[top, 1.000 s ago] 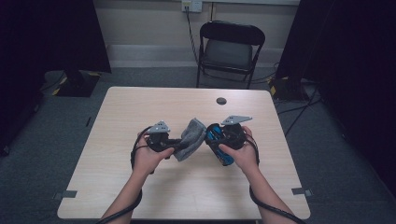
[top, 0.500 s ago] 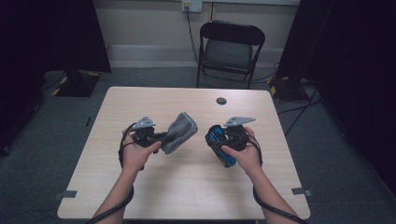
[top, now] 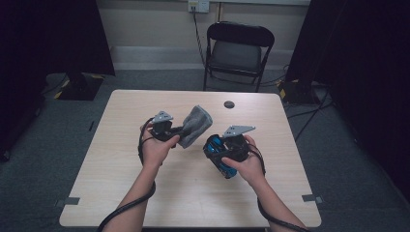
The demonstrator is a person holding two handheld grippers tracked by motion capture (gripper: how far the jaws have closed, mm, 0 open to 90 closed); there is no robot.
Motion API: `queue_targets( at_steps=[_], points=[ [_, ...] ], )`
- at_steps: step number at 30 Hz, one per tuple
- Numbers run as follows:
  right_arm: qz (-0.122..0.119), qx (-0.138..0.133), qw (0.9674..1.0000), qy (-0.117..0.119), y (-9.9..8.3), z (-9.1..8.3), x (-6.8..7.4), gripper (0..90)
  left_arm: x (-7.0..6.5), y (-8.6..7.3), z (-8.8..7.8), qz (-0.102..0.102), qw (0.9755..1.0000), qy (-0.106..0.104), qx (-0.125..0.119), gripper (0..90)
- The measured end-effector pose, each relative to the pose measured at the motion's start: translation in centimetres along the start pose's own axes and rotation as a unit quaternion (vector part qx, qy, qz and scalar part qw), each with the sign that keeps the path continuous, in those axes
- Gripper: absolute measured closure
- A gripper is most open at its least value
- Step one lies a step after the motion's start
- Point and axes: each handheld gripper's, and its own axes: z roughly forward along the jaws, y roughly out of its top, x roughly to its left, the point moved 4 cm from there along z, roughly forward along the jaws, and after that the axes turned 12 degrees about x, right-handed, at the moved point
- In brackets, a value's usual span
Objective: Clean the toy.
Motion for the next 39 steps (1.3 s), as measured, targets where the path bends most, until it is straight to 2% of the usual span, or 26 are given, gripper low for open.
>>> queue_targets(
  at_steps=[6,10,17,39],
  points=[
    [-0.003,0.003,1.0,-0.003,0.3,0.3,0.4,25.6,-1.4,-0.1,0.8,0.008,0.9991,-0.041,0.006,78.8],
    [-0.001,0.007,0.9999,-0.012,0.4,0.4,0.3,25.6,-2.1,-0.3,1.0,0.024,0.9981,-0.055,0.013,78.8],
    [-0.004,0.012,0.9997,-0.02,0.3,0.4,0.1,25.6,-2.4,-0.5,0.7,0.035,0.9973,-0.063,0.016,78.9],
    [0.028,0.016,0.9983,-0.048,0.0,-0.6,-2.2,25.6,-2.7,-2.1,-0.7,0.055,0.9945,-0.087,0.019,78.8]
  ],
)
